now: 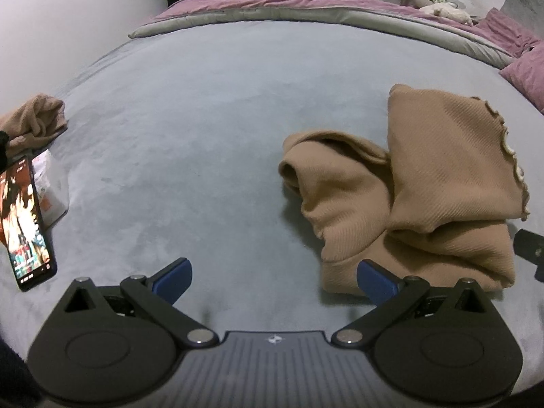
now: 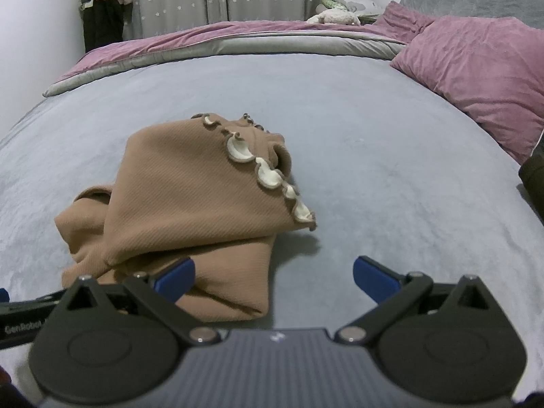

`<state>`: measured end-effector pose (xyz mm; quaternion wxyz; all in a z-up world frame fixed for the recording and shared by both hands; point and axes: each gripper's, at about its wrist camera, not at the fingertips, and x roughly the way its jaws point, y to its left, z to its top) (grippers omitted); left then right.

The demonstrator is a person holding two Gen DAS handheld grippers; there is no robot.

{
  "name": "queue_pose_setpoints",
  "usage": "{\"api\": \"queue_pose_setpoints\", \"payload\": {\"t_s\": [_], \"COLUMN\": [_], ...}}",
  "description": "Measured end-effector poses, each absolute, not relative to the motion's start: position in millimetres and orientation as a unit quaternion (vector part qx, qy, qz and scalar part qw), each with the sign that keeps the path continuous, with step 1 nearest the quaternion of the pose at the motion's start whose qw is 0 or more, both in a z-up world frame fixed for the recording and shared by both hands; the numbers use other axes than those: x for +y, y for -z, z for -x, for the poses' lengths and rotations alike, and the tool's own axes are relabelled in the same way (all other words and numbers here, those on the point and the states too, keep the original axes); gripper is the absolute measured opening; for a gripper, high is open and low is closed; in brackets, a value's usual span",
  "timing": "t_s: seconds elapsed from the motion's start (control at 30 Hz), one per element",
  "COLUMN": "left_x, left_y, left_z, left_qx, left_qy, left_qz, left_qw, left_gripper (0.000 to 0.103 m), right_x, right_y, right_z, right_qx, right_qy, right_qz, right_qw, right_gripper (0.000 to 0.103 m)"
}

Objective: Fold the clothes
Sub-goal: 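Close the right gripper on the ruffled trim while the left gripper grasps the sweater fold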

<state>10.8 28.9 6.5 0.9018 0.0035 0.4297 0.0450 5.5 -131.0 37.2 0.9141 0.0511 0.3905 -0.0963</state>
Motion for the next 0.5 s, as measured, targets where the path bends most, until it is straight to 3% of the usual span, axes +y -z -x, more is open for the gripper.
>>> {"api": "queue_pose_setpoints", "payload": {"t_s": [0.5], "left_x": [19.5], "left_y": [-21.4], "left_z": [-58.8], "left_qx": [0.428], "left_qy": [-0.039], "left_qz": [-0.016], "left_qw": [0.903], "left_gripper": [0.103], "right_x": [-138.3], "right_y": [-56.8], "right_z": [-47.3], "right_qx": [0.401], "right_qy": [0.036], "right_qz": [-0.073], "right_qw": [0.912], "right_gripper": [0.103]}}
